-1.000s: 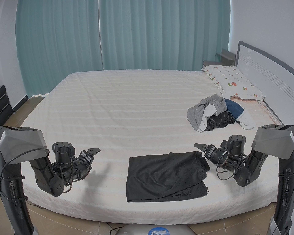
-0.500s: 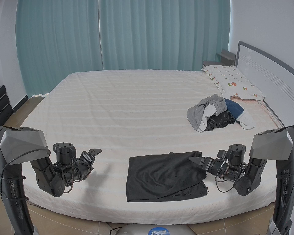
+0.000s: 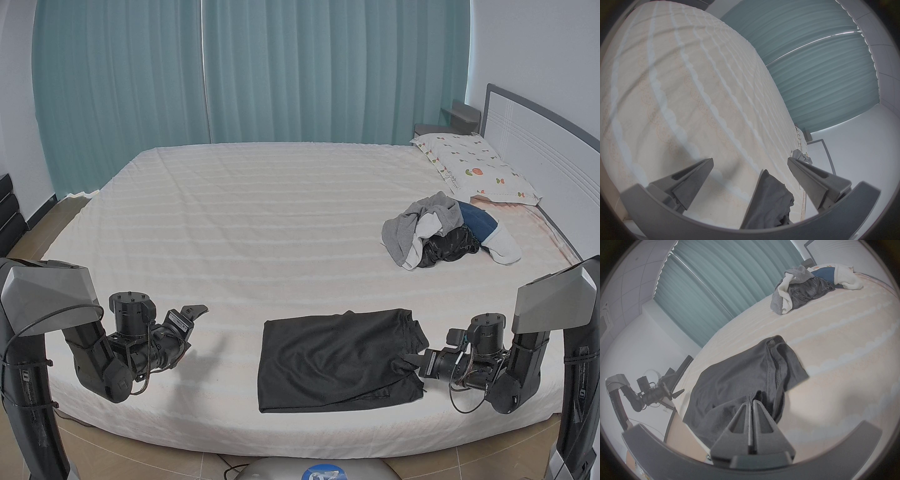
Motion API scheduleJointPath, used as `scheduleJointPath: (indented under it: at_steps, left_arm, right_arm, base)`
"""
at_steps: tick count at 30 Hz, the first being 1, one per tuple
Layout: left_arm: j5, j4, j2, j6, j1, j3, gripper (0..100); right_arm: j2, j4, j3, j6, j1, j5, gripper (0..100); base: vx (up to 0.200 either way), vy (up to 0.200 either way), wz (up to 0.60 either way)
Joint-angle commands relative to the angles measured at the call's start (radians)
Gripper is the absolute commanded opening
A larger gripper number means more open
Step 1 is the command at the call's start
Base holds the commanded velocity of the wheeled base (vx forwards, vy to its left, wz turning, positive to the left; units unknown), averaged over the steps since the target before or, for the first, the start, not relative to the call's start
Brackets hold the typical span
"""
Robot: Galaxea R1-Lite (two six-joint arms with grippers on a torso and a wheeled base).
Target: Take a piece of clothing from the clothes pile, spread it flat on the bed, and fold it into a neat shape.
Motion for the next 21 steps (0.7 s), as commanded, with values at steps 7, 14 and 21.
scheduleJointPath:
  at_steps: [7, 14, 21]
  left_arm:
    - [0.0, 0.0, 0.001, 0.0, 0.001, 0.0, 100]
    - [0.0, 0.0, 0.004, 0.0, 0.0, -0.001, 100]
    - [0.0, 0.0, 0.004, 0.0, 0.001, -0.001, 100]
  right_arm:
    - [-0.04, -0.005, 0.103, -0.1, -0.061, 0.073, 0]
    - [-0.009, -0.041, 0.126, -0.154, -0.096, 0.139, 0]
    - [-0.001, -0.039, 0.141, -0.195, -0.136, 0.155, 100]
  base:
    - [0.0, 0.0, 0.0]
    - [0.0, 0.0, 0.0]
    - [0.0, 0.0, 0.0]
